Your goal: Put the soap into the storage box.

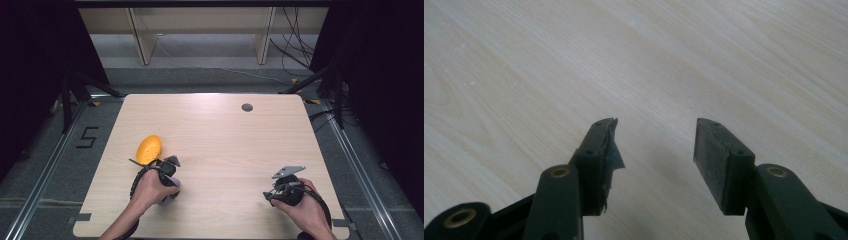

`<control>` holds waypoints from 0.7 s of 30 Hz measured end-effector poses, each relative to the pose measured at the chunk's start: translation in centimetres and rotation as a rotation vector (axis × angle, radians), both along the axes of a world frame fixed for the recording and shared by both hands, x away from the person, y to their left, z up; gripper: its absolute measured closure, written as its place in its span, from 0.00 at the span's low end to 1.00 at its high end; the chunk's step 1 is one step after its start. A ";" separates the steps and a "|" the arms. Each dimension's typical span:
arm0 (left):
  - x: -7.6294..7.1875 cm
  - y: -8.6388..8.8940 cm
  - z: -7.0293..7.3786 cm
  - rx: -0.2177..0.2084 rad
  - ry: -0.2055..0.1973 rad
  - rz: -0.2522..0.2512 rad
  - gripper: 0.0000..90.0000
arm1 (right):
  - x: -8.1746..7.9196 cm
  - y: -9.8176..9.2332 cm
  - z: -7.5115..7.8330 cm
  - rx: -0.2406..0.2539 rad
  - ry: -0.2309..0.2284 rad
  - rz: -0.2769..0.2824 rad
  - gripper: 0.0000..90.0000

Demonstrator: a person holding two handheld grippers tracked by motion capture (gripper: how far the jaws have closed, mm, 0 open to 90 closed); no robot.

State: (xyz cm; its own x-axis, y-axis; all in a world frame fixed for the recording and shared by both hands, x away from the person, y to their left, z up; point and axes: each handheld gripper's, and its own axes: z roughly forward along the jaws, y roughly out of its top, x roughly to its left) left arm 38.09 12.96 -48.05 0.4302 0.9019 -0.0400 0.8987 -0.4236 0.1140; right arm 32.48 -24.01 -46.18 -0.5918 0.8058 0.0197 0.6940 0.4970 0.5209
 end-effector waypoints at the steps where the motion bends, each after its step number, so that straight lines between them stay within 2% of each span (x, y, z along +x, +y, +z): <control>1: 0.0 0.0 0.0 0.002 0.000 -0.003 0.52 | 0.0 0.0 0.0 0.000 0.000 0.000 0.57; 6: 0.0 -0.1 0.0 0.007 0.000 -0.020 0.54 | 0.0 0.0 0.0 -0.001 0.002 0.001 0.57; 8: 0.0 -0.1 -0.2 0.001 -0.020 -0.016 0.54 | 0.0 0.0 0.0 0.002 0.005 -0.002 0.57; 12: 0.0 0.0 0.0 0.006 -0.005 -0.033 0.54 | 0.0 0.1 0.0 0.002 0.002 -0.001 0.57; 13: -0.1 0.1 -0.1 -0.003 -0.019 -0.039 0.54 | 0.0 0.1 0.0 0.002 0.002 -0.001 0.57; 14: -0.3 0.2 -0.3 -0.031 -0.060 -0.035 0.54 | 0.0 0.0 0.0 -0.002 0.001 0.007 0.57; 16: -0.4 0.2 -0.1 -0.025 -0.052 -0.052 0.54 | 0.0 0.0 0.0 -0.003 0.000 0.009 0.57; 17: -0.6 0.3 -0.2 -0.032 -0.092 -0.072 0.54 | 0.1 -0.1 -0.1 -0.009 -0.013 0.022 0.57; 21: -1.0 0.2 -0.2 -0.058 -0.098 -0.061 0.55 | 0.0 0.0 0.0 0.003 0.012 0.009 0.57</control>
